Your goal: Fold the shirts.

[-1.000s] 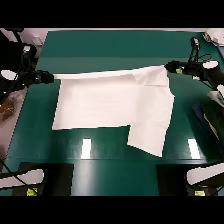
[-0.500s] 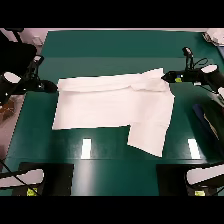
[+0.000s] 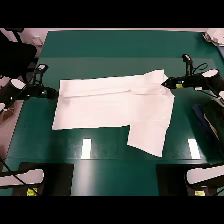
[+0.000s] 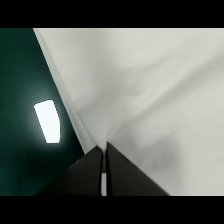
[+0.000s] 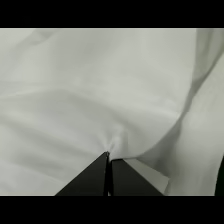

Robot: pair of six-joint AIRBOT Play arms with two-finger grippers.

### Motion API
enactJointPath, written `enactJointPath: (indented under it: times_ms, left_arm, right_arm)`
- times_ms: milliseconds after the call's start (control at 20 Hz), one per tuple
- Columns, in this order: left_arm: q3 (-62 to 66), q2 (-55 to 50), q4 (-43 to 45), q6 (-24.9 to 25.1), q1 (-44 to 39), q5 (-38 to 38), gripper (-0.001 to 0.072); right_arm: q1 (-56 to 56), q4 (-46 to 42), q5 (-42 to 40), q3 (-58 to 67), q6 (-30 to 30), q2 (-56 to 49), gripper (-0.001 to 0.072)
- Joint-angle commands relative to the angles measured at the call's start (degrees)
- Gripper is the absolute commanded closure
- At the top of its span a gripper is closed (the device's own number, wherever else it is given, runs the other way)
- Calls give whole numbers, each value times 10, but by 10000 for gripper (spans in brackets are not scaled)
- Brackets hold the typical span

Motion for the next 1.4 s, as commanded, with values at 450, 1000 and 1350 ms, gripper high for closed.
enactJointPath:
  times_ms: [450,1000,1350]
  left_arm:
    - [-2,-6,-2,-1,0,-8,683]
    - [7,49,7,-34,56,-79,240]
    - [5,208,29,-84,143,-311,157]
  right_arm:
    - [0,0,27,-1,3,0,490]
    - [-28,-103,42,-1,71,76,181]
    - [-103,-104,209,-54,151,235,181]
